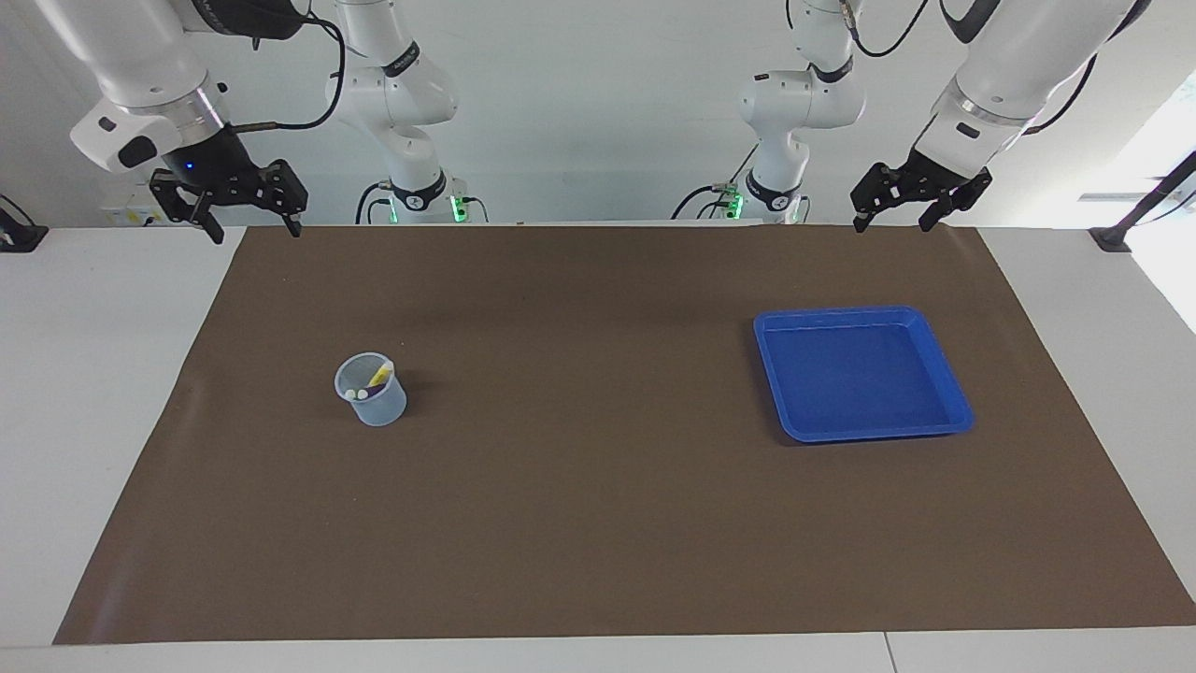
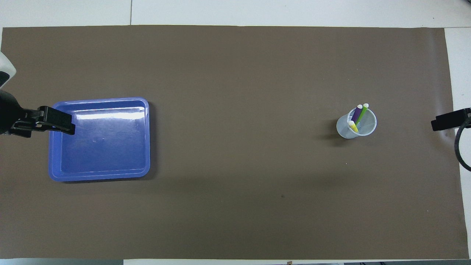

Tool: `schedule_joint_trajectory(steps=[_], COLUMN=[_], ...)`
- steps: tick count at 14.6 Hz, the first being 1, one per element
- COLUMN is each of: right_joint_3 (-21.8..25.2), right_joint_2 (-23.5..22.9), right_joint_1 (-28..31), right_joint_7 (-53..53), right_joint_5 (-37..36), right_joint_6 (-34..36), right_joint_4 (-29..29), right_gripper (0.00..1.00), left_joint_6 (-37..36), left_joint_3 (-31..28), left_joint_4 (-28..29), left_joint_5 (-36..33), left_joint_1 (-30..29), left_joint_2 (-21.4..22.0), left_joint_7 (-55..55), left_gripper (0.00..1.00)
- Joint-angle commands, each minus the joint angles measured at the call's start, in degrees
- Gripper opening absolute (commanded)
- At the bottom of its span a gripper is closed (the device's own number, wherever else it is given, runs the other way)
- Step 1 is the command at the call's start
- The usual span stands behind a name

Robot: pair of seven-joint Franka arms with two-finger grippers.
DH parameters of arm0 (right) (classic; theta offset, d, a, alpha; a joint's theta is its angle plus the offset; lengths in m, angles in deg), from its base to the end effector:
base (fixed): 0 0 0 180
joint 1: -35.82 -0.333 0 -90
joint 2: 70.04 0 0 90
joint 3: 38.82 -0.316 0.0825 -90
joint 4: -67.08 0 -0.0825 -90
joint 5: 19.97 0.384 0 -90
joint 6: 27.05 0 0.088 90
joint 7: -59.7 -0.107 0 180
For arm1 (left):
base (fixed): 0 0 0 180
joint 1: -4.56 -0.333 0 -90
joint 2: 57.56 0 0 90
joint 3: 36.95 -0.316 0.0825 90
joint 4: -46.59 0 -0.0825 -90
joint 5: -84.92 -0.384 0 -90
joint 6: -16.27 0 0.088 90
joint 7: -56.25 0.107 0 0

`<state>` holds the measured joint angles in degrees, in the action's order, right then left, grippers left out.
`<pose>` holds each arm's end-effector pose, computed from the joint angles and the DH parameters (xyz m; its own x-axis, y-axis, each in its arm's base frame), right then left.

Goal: Right arm passes pens to left for tray arrangement

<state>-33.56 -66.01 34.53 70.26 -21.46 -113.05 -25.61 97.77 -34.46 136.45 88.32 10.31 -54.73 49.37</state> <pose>0.5235 -0.0411 0.6344 0.9923 0.1135 -0.0495 0.1142 -0.9934 0.0107 0.5168 -0.0826 0.6402 0.9942 -0.0317 -0.1023 -0.0272 -0.9986 0.0452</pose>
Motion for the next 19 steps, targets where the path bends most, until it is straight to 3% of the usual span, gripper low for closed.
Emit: schedule_joint_trajectory(steps=[1,3,8,15,19], right_joint_3=[-0.6,-1.3,-1.4,-1.4,-1.4], right_joint_2=[1.6,1.4,-4.2,-12.5,-11.5], right_joint_1=[-0.2,-2.2,-9.7,-9.7,-9.1], right_joint_7=[-0.7,-1.1,-5.7,-1.6,4.9], right_joint_5=[0.5,2.2,2.6,2.5,2.5], right_joint_6=[0.8,-5.2,-19.6,-31.6,-32.3], right_joint_4=[-1.7,-2.8,-8.3,-13.0,-17.4], right_gripper=[1.0,1.0,1.0,0.99,0.73], left_joint_6=[0.1,0.1,0.1,0.1,0.1], left_joint_3=[-0.6,-0.6,-0.6,-0.6,-0.6], left_joint_4=[1.5,1.5,1.5,1.5,1.5], left_joint_5=[-0.3,-0.3,-0.3,-0.3,-0.3], left_joint_1=[0.5,0.5,0.5,0.5,0.5], left_joint_2=[1.4,1.4,1.4,1.4,1.4], left_joint_7=[-0.2,-0.2,-0.2,-0.2,-0.2], left_gripper=[1.0,1.0,1.0,1.0,1.0])
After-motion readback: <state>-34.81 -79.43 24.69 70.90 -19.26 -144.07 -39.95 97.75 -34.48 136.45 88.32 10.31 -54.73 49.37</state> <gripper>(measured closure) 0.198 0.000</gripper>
